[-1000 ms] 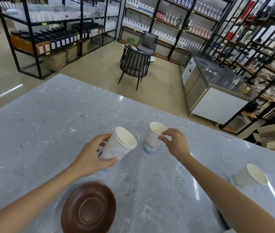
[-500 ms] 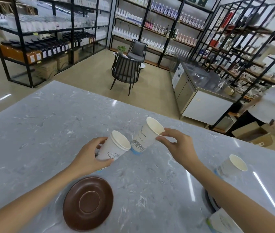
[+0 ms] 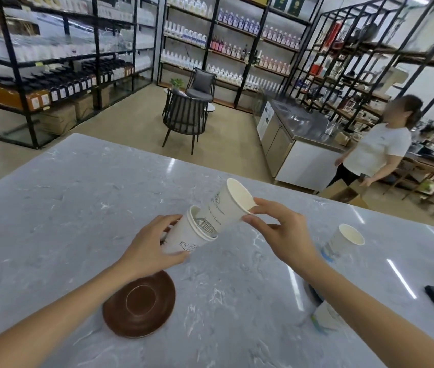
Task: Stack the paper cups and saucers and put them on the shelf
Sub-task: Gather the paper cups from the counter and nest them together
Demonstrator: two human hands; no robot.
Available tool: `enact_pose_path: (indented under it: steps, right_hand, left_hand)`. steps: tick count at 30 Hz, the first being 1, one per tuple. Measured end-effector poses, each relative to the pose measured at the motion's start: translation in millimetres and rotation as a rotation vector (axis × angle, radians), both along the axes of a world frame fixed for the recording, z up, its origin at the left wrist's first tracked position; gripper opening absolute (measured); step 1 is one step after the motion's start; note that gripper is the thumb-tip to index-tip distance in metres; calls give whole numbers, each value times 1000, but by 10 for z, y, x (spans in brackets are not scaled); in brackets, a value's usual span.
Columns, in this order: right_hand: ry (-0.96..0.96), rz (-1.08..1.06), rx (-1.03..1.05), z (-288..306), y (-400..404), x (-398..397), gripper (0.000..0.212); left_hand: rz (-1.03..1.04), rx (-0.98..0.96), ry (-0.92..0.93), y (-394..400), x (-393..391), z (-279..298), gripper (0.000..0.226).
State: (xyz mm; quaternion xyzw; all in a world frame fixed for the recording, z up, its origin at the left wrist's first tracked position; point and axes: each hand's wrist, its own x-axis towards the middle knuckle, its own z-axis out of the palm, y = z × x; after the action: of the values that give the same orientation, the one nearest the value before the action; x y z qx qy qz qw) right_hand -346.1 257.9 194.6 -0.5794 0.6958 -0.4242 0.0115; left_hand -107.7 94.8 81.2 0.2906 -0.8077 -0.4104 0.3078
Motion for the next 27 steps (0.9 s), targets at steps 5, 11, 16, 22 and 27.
enact_pose_path:
  steps: [5,11,16,22,27]
  right_hand:
    - [28,56,38,-140,105,116,28]
    - [-83,142,95,-284,236,184,23]
    - [-82,139,98,-408,371,235,28]
    - [-84,148,87,-537,679,218,29]
    - [-25,113,286,-557,1076,33,46]
  left_hand:
    - [-37,16,43,190,0,134,84]
    - [-73,24,69,368,35,216,83]
    - [-96,46,82,498,-3,204,83]
    - [-140,92,74,661,-150,97,77]
    - [-177,98,32,901,-376,-7,75]
